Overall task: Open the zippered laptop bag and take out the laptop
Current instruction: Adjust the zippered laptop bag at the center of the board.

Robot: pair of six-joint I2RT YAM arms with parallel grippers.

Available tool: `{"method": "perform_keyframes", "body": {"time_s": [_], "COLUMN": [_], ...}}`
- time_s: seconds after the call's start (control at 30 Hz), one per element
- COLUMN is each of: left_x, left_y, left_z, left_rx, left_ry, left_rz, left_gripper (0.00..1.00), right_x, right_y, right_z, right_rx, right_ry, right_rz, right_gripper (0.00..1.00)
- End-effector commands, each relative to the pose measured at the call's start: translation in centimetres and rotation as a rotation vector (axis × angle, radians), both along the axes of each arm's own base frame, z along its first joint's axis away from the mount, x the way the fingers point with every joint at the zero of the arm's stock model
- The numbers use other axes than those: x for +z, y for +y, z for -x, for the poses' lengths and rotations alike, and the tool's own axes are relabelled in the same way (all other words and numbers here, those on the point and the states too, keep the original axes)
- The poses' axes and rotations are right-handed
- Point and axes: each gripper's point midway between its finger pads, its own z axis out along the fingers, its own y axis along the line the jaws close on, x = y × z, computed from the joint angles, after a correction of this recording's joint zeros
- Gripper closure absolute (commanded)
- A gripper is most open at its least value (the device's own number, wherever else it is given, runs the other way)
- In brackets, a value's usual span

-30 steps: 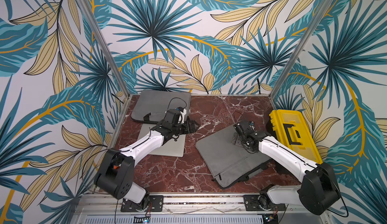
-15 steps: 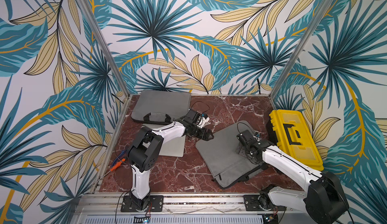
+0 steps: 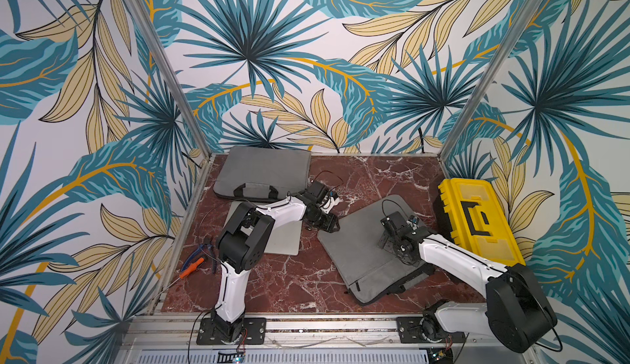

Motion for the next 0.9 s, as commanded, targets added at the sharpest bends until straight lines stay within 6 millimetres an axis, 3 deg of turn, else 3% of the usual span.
{"method": "perform_keyframes", "body": {"time_s": [0.0,0.13,0.47,0.67,0.87], "left_x": [-1.0,-0.8,0.2,1.0,1.9], "left_y": [1.0,1.7,4.2,5.8,6.4], "left_z": [0.1,0.4,0.6,0.9,1.7], "left_rx": [0.043,0.105,0.435,0.586,0.663], "left_ry": [0.010,0.005,0.003,-0.047,-0.077], "left_rz": [-0.056,-0.054,0.016,0.008,0.004], "left_gripper": [0.61,0.74,0.99,1.00,1.00], "right_x": [-2.0,-2.1,-2.2,-2.1,-0.9], "right_y": [2.0,2.9,5.5,7.4,8.9], "right_z": [-1.4,-4.2,-14.0,-18.9,-20.7], "right_rx": [0.056,0.108,0.263,0.360,0.440], "right_ry": [0.025,0.015,-0.005,-0.004,-0.009], "right_rz": [-0.063,-0.058,-0.131,-0.230,-0.274], "right_gripper": [0.00,0.00,0.00,0.02,0.03]}}
